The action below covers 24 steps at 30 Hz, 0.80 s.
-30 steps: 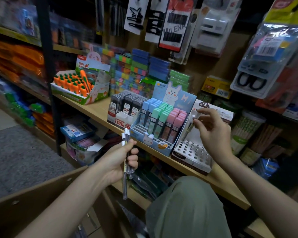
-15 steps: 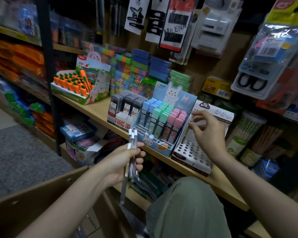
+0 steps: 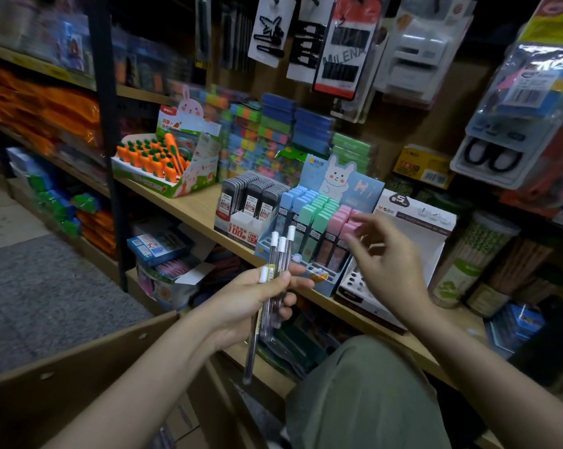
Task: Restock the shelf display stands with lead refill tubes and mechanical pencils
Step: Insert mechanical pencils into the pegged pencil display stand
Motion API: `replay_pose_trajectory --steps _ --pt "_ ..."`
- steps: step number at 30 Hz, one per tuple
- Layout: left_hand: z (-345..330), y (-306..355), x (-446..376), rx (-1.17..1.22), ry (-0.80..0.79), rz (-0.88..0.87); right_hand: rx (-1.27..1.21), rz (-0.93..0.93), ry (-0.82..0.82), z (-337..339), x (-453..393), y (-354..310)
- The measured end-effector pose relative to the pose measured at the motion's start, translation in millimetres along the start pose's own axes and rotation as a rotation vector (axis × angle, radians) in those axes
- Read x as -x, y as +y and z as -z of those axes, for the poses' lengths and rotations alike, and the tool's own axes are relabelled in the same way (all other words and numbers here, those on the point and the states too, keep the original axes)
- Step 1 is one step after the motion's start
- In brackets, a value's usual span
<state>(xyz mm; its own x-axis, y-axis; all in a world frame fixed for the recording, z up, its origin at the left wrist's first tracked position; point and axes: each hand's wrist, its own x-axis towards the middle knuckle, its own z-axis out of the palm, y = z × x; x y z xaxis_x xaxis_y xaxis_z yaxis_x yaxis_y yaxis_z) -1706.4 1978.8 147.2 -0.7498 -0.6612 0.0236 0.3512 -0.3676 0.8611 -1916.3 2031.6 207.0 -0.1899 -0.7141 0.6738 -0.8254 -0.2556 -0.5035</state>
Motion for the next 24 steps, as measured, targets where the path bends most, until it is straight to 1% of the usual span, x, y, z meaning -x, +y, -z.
replay_pose_trajectory --steps 2,3,5,10,14,15,18,19,21,22,24 --pt "-1.2 0.8 0.4 -0.041 -0.032 0.012 -0.112 -0.040 -0.169 -13.1 1.7 -20.3" --pt "-1.7 1.5 0.7 -0.047 -0.047 0.018 -0.175 -0.078 -0.224 -19.1 1.4 -28.0" --pt "-2.4 3.3 2.1 -0.056 -0.071 0.023 -0.278 -0.140 -0.267 -26.7 -0.2 -38.0" --pt "-2.4 7.2 7.0 -0.235 -0.041 -0.003 -0.407 -0.222 -0.257 -26.6 -1.1 -47.3" --pt "-6.6 5.3 6.9 -0.378 -0.027 -0.069 -0.380 -0.232 -0.289 -25.2 1.6 -48.2" --pt "-8.0 4.6 5.7 -0.367 -0.014 -0.072 -0.404 -0.237 -0.293 -24.0 1.3 -48.8" --pt "-6.1 5.5 0.9 -0.150 0.027 -0.031 -0.561 -0.277 -0.285 -14.6 -2.7 -45.1" --pt "-4.1 7.3 -0.3 -0.119 0.054 -0.022 -0.618 -0.301 -0.273 -9.7 -4.3 -41.9" --pt "2.3 10.2 -1.2 -0.211 0.151 -0.015 -0.706 -0.344 -0.251 1.2 -7.6 -33.0" --pt "5.5 9.9 -1.4 -0.242 0.196 -0.010 -0.712 -0.348 -0.242 7.3 -9.6 -28.3" --pt "9.2 7.5 -2.2 -0.197 0.255 0.010 -0.624 -0.303 -0.200 21.1 -15.1 -20.0"
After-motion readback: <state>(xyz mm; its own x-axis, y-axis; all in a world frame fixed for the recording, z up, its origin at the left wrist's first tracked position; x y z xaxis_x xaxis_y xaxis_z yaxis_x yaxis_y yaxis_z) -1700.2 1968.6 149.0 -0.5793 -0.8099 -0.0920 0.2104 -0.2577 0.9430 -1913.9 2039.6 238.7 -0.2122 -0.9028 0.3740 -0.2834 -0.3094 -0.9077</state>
